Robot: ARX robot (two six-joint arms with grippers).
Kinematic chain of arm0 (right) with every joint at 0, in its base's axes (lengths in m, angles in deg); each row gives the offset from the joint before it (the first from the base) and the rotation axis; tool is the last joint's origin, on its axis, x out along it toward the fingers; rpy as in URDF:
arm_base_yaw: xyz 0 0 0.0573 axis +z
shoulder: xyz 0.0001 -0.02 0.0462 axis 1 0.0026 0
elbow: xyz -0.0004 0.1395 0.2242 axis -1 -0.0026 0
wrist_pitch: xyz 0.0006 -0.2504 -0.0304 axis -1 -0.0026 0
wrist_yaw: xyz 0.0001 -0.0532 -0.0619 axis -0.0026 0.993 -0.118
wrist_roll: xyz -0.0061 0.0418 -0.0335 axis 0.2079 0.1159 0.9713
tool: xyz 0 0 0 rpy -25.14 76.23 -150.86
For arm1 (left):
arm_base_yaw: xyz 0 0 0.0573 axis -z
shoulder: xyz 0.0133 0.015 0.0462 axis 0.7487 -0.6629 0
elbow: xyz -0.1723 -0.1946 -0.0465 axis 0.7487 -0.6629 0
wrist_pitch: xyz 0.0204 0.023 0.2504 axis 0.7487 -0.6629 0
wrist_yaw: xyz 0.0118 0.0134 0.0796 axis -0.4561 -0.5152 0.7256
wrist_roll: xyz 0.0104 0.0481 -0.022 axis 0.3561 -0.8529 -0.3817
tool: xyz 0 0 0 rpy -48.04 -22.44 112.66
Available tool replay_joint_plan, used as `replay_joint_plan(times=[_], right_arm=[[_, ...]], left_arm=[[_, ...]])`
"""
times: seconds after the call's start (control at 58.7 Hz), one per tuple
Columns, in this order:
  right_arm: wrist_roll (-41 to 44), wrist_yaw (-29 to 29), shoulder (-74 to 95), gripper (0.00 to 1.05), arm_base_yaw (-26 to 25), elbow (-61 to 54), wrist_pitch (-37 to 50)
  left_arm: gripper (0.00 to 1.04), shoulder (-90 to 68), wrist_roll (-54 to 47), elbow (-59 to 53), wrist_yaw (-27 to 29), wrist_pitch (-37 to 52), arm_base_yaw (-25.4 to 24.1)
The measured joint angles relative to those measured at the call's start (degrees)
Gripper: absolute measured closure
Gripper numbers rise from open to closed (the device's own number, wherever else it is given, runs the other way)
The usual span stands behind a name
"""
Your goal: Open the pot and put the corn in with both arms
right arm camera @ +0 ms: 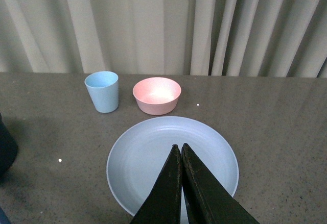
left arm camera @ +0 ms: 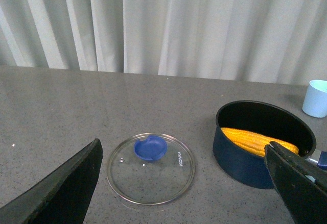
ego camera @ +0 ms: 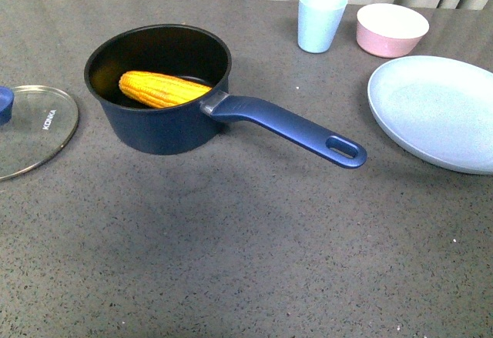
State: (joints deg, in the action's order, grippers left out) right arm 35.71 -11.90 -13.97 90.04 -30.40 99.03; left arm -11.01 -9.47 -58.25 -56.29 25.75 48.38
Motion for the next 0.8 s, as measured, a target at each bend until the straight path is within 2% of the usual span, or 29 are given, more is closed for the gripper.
replay_joint_plan(times=[0.392,0.494,0.8], right_arm=[[0.0,-0.13,-12.83,1.03,0.0,-4.59,-8.24],[-0.04,-0.28,-14.8,1.03,-0.02,-5.73,-7.65],[-0.11,-0.13,-24.92,1.03,-0.07,-5.73,-17.27]], left_arm=[[0.09,0.02,0.0,0.0,0.02,0.0,0.0],[0.09,0.02,0.0,0.0,0.02,0.0,0.0],[0.09,0.02,0.0,0.0,0.02,0.0,0.0]])
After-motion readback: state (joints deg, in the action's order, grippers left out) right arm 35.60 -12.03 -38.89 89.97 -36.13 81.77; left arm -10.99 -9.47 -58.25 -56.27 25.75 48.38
